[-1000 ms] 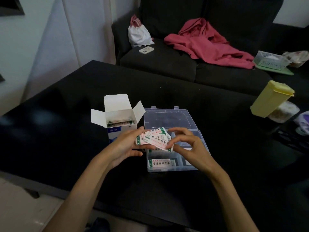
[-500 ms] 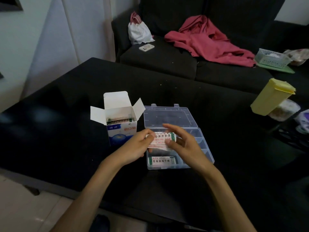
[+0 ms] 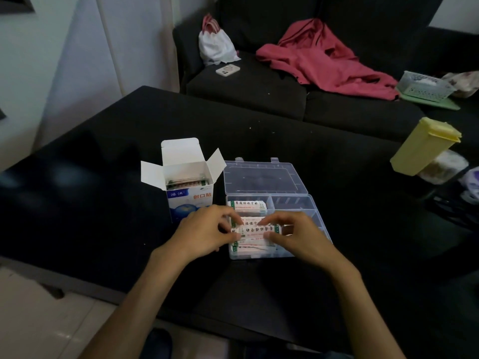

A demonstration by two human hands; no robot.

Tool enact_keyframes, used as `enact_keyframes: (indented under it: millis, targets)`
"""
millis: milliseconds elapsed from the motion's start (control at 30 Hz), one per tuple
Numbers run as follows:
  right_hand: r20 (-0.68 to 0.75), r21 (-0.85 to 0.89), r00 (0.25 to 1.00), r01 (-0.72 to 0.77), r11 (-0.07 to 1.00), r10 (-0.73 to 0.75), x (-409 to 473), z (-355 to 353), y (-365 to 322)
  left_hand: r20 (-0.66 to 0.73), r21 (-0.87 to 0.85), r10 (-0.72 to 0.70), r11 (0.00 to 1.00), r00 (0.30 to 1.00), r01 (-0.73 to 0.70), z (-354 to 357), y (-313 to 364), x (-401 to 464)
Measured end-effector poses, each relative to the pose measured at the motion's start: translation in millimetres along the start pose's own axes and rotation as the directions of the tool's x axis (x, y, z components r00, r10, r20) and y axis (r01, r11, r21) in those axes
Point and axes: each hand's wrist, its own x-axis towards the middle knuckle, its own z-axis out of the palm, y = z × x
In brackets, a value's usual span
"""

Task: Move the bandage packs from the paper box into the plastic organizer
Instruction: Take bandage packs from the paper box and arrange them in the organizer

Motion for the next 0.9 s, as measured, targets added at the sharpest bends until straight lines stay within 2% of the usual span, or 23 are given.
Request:
enact_keyframes:
  millis: [100,267,400,600,700,800,900]
  targets:
    - [-0.016,-0.148,1.0,0.021,0.989,-0.023,-0.5,-0.2,-0.8,-0.012,0.085,0.041,0.996,0.999,-0.04,-2.9,3.9,-3.7]
    - [0.002,-0.286,1.0,0.004,0.958,-0.004,1.8,2.1,3.1,-0.01,0.25,0.071,0.966,0.997,-0.066,-2.4,5.0,-6.8]
    - [0.021,-0.443,1.0,0.006,0.896,0.004,3.4,3.9,5.6,-0.037,0.244,0.095,0.966,0.995,-0.083,-3.3,3.4,-6.9]
    - [0.059,-0.523,0.998,0.037,0.852,-0.007,0.5,5.2,-6.5,0.014,0.341,0.129,0.932,0.991,-0.126,0.9,6.0,-5.5]
    - [0.019,-0.532,0.999,-0.015,0.846,0.03,0.0,7.8,-11.2,0.017,0.395,0.155,0.907,0.988,-0.149,3.4,8.0,-5.2]
    - [-0.139,-0.454,0.983,-0.17,0.875,0.118,1.1,-1.2,-17.0,0.015,0.423,0.179,0.89,0.984,-0.169,4.2,10.5,-4.9]
    - [-0.157,-0.504,0.955,-0.298,0.811,0.253,9.1,-9.6,-23.1,0.0,0.414,0.189,0.894,0.982,-0.172,3.9,9.9,-5.5]
